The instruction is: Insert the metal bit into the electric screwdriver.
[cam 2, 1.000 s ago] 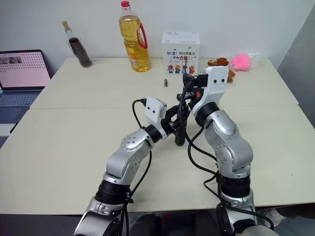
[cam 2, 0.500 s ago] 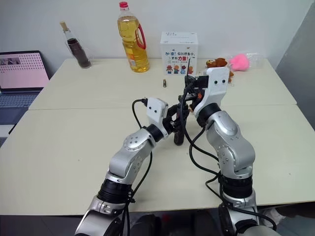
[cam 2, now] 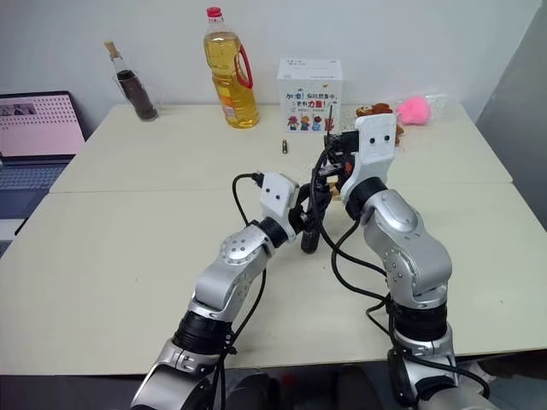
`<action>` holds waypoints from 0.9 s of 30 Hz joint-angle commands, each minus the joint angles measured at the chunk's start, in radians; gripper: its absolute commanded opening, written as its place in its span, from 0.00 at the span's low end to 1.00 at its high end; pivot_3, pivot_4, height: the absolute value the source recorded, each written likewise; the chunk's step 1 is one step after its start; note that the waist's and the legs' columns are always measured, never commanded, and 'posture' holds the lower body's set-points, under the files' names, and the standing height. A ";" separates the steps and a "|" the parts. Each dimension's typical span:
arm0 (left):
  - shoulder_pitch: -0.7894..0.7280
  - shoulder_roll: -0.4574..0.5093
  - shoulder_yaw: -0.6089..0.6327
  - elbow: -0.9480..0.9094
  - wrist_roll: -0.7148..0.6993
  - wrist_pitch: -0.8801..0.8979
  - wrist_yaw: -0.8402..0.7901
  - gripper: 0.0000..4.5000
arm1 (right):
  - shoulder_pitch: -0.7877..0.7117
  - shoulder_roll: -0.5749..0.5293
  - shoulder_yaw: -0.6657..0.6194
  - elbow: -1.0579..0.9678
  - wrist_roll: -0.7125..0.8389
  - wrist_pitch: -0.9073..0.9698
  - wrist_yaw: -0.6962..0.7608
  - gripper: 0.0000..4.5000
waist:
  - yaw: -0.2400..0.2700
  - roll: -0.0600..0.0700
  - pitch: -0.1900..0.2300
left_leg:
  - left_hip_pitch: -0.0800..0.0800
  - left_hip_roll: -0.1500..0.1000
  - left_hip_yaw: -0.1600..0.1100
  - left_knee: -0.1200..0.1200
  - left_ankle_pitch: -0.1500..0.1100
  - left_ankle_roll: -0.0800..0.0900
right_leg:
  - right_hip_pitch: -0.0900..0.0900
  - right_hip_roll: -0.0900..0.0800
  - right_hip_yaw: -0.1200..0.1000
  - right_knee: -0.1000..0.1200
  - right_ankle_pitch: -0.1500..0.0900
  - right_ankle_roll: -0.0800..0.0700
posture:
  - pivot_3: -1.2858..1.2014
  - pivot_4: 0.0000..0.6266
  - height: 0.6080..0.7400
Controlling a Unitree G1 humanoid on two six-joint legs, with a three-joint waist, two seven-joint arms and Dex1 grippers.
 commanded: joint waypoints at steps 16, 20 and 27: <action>-0.005 0.000 0.039 0.014 0.063 -0.018 0.067 0.36 | 0.079 -0.015 0.097 -0.052 -0.030 0.223 -0.001 0.00 | 0.002 0.000 -0.002 | 0.012 0.000 -0.002 -0.002 0.000 0.000 | 0.012 0.001 -0.001 -0.003 0.000 -0.001 | 0.52 0.24 1.00; -0.004 0.001 0.040 0.015 0.062 -0.019 0.066 0.36 | 0.086 -0.025 0.109 -0.056 -0.022 0.240 0.015 0.00 | 0.002 0.000 -0.003 | 0.012 0.000 -0.002 -0.002 0.000 0.000 | 0.013 0.001 -0.001 -0.003 0.000 -0.001 | 0.52 0.24 1.00; -0.003 0.003 0.041 0.015 0.061 -0.021 0.063 0.36 | 0.087 -0.045 0.129 -0.044 -0.015 0.263 0.045 0.00 | 0.002 0.000 -0.005 | 0.013 0.000 -0.002 -0.002 0.000 0.000 | 0.015 0.001 -0.002 -0.003 -0.001 0.000 | 0.52 0.24 1.00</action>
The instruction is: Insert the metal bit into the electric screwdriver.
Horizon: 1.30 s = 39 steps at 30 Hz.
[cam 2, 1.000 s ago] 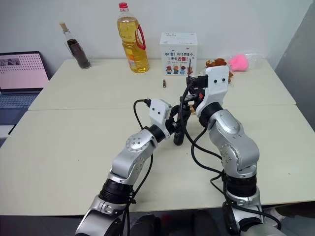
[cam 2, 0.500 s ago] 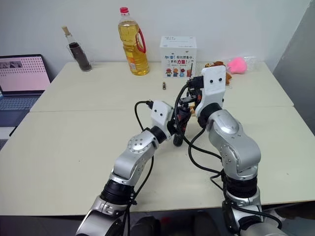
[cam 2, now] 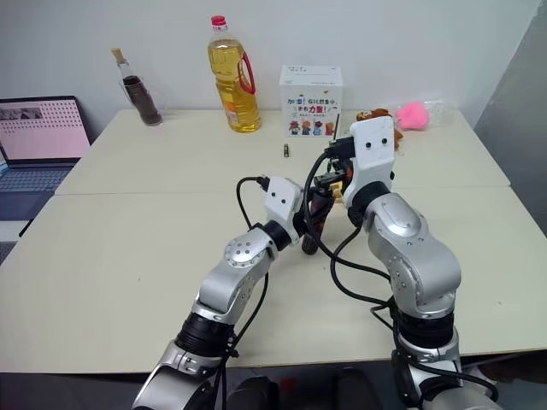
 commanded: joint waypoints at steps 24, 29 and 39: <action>-0.059 -0.022 0.082 0.053 0.058 -0.054 0.097 0.36 | 0.109 -0.085 0.190 0.095 0.025 0.132 0.111 0.00 | 0.001 -0.001 -0.004 | 0.012 0.000 -0.002 -0.004 0.000 0.000 | 0.014 0.000 -0.001 -0.006 -0.004 0.005 | 0.52 0.24 1.00; -0.072 -0.032 0.090 0.061 0.059 -0.058 0.100 0.36 | 0.116 -0.085 0.209 0.113 0.007 0.105 0.127 0.00 | 0.002 -0.001 -0.004 | 0.012 0.000 -0.003 -0.004 0.000 0.000 | 0.015 0.000 -0.001 -0.008 -0.004 0.005 | 0.52 0.24 1.00; -0.077 -0.031 0.094 0.066 0.057 -0.066 0.097 0.36 | 0.134 -0.044 0.170 0.145 0.027 0.112 0.144 0.00 | 0.003 -0.001 -0.011 | 0.015 0.000 -0.004 -0.015 0.000 0.000 | 0.017 0.000 -0.001 -0.018 -0.003 0.007 | 0.52 0.24 1.00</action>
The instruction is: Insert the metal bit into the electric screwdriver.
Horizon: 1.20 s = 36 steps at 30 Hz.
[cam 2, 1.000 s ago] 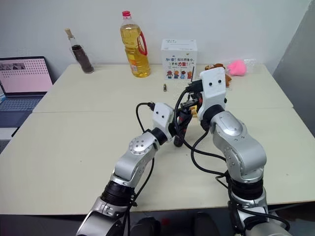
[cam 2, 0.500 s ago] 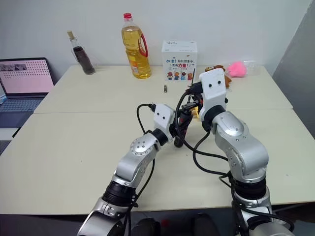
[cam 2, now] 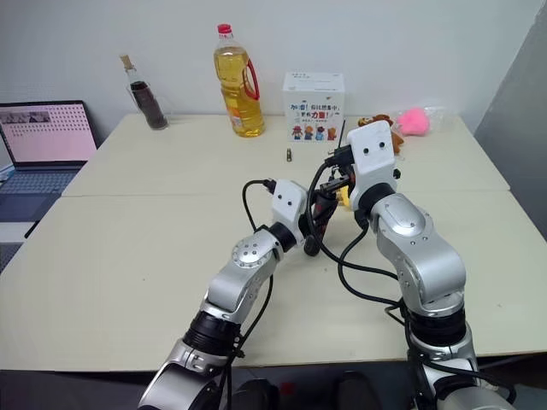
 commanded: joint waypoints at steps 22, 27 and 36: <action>-0.062 0.020 0.086 -0.017 0.041 -0.038 0.092 0.36 | 0.103 0.122 -0.022 0.146 0.159 0.250 0.105 0.00 | -0.002 0.000 0.001 | 0.000 0.007 0.001 -0.003 0.000 0.000 | -0.002 0.001 0.000 -0.002 0.000 0.000 | 0.52 0.24 1.00; -0.061 0.023 0.065 -0.013 0.072 -0.060 0.097 0.36 | 0.095 0.152 -0.052 0.157 0.161 0.294 0.071 0.00 | -0.003 0.000 0.001 | 0.000 0.010 0.003 -0.003 0.000 0.000 | -0.002 0.004 0.000 -0.003 0.000 0.000 | 0.52 0.24 1.00; -0.032 -0.020 0.080 0.006 0.108 -0.036 0.180 0.36 | 0.082 0.162 -0.053 0.165 0.131 0.308 0.060 0.00 | -0.004 0.000 0.001 | -0.001 0.015 0.003 -0.005 0.000 0.000 | -0.004 0.009 0.001 -0.003 0.000 -0.002 | 0.52 0.24 1.00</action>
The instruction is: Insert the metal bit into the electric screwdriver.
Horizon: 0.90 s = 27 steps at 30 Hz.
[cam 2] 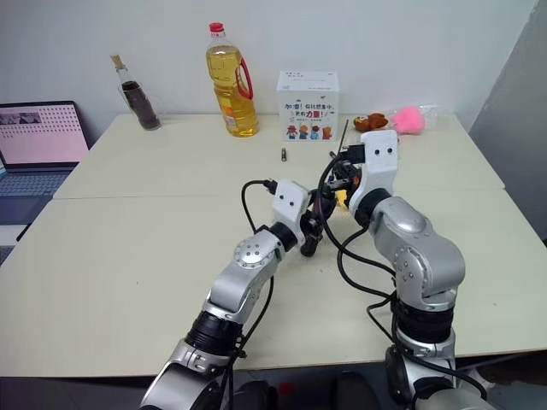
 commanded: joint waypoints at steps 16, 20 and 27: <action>-0.041 -0.001 0.103 -0.002 0.044 -0.058 0.116 0.36 | 0.103 -0.017 0.166 0.099 0.039 0.150 0.056 0.00 | 0.001 0.000 0.000 | 0.000 0.000 0.000 0.000 0.000 0.000 | 0.000 0.000 0.000 -0.001 0.000 0.000 | 0.52 0.24 1.00; -0.042 -0.002 0.097 -0.015 0.042 -0.051 0.116 0.36 | 0.099 -0.021 0.162 0.092 0.041 0.140 0.063 0.22 | -0.012 -0.002 0.007 | -0.001 0.001 0.001 -0.002 0.000 0.000 | -0.001 0.000 0.000 -0.001 0.000 0.000 | 0.52 0.24 1.00; -0.045 -0.012 0.091 -0.020 0.042 -0.049 0.115 0.36 | 0.093 -0.044 0.135 0.080 0.044 0.123 0.078 0.56 | -0.015 -0.001 0.009 | -0.003 0.000 0.003 -0.012 0.000 0.000 | -0.010 0.003 0.002 -0.002 0.002 -0.005 | 0.52 0.24 1.00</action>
